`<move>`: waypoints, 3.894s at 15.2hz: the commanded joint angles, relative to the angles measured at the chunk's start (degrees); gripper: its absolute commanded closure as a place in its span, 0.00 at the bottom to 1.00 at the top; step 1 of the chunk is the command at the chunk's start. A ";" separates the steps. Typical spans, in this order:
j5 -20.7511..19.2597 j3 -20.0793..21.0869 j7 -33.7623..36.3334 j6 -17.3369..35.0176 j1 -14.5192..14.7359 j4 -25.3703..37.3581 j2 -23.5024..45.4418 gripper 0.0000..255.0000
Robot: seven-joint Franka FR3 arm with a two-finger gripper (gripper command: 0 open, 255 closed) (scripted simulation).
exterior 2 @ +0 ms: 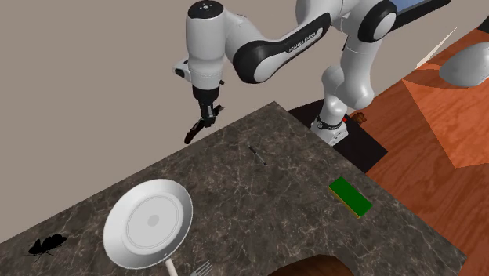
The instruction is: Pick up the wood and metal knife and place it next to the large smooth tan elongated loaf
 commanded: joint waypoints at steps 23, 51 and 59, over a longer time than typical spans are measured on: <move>-5.96 6.04 20.18 -12.82 16.69 36.36 26.83 1.00; -7.24 5.63 23.99 8.04 15.47 15.74 27.42 1.00; -7.68 5.41 24.64 11.05 15.48 13.97 28.72 1.00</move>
